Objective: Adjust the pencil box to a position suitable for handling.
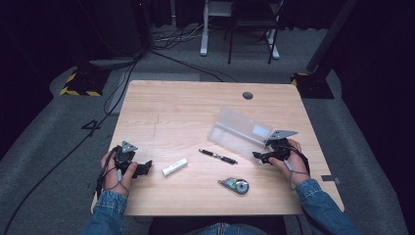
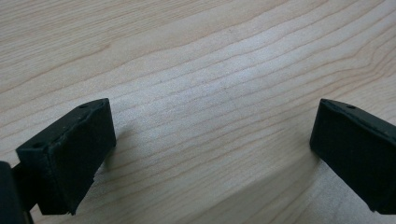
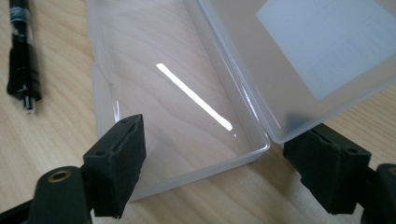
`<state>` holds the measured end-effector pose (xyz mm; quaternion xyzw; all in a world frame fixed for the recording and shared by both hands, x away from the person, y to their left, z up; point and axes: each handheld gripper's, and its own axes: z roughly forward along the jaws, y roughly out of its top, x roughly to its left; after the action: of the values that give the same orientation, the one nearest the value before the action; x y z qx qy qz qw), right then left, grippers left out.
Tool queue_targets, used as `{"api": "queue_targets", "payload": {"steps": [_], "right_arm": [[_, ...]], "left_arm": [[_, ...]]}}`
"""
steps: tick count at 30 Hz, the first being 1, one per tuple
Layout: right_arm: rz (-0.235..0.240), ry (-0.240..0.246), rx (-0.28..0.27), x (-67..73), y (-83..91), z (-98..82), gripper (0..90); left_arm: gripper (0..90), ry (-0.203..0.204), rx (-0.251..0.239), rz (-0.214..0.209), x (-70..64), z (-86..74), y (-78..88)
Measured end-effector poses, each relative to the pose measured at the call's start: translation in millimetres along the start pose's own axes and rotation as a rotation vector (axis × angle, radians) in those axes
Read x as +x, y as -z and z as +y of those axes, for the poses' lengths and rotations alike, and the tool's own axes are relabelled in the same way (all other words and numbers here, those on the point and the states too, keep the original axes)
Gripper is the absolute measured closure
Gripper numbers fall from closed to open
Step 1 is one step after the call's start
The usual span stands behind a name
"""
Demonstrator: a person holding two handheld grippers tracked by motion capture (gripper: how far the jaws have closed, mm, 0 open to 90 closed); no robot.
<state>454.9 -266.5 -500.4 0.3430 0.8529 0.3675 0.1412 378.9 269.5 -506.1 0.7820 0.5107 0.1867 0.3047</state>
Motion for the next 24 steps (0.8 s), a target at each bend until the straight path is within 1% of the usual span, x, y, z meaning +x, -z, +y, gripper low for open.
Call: {"api": "queue_targets", "payload": {"steps": [8,16,21,24], "right_arm": [[0.027,0.026,0.004,7.2,7.6,-7.1,21.2],[0.065,0.065,0.010,18.2,13.7,-12.6,21.4],[0.071,0.065,0.012,24.9,18.0,-16.6,20.9],[0.073,0.067,0.009,25.6,19.3,-18.2,20.9]], "left_arm": [[0.5,0.000,0.000,0.000,0.0,0.0,0.0],[0.5,0.000,0.000,0.000,0.1,0.0,0.0],[0.5,0.000,0.000,0.000,0.1,0.0,0.0],[0.5,0.000,0.000,0.000,0.1,0.0,0.0]]}}
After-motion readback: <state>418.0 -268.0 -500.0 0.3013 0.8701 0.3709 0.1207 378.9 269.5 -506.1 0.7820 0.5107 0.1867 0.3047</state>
